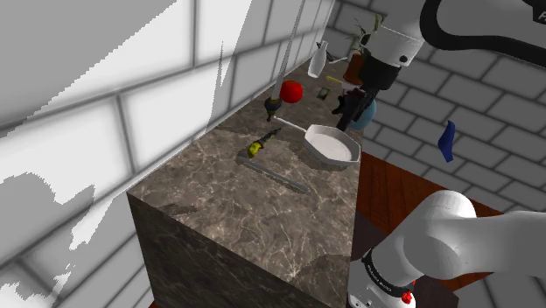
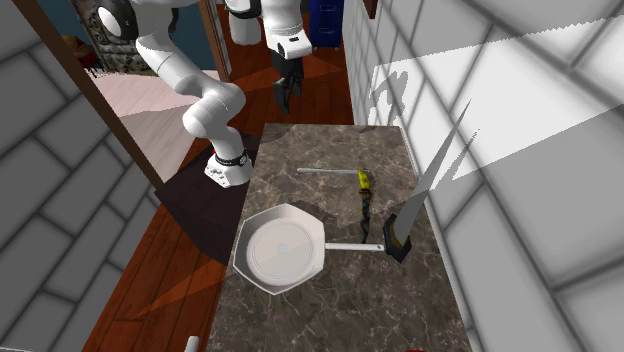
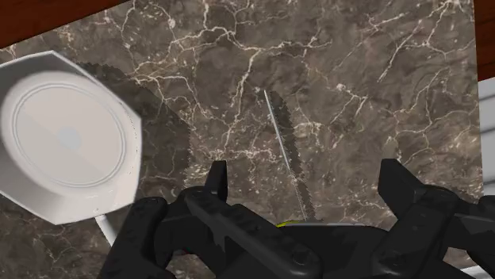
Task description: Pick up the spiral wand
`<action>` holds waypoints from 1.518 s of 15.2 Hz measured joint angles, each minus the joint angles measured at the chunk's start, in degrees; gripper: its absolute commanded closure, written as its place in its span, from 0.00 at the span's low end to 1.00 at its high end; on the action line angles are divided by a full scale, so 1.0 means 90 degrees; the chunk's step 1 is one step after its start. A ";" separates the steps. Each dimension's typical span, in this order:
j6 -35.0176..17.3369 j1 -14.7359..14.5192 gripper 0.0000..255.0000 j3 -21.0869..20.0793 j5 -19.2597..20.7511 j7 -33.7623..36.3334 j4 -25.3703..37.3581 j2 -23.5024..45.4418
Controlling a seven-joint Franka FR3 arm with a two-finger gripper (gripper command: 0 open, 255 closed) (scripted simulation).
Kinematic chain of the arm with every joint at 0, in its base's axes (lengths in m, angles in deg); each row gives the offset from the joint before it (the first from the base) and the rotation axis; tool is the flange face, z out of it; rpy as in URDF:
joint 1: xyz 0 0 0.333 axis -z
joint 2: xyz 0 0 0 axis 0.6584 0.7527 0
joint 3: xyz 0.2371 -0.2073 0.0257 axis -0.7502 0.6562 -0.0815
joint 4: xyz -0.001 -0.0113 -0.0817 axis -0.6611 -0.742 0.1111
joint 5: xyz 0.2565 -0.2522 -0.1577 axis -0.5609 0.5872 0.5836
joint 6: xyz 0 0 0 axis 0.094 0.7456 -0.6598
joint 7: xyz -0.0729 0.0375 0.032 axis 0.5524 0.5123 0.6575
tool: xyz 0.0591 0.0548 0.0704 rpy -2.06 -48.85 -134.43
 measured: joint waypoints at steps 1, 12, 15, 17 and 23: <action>0.0000 0.0000 0.00 0.0000 0.0000 0.0000 0.0000 0.0000; -0.1657 0.0773 0.00 -0.1077 -0.0387 0.2961 0.0411 0.2198; -0.2036 0.1004 0.00 -0.1298 -0.0346 0.3863 0.0684 0.2899; -0.2321 0.1162 0.00 -0.1404 -0.0261 0.4450 0.0899 0.3445; -0.2809 0.1470 0.00 -0.1557 0.0072 0.6255 0.1704 0.4875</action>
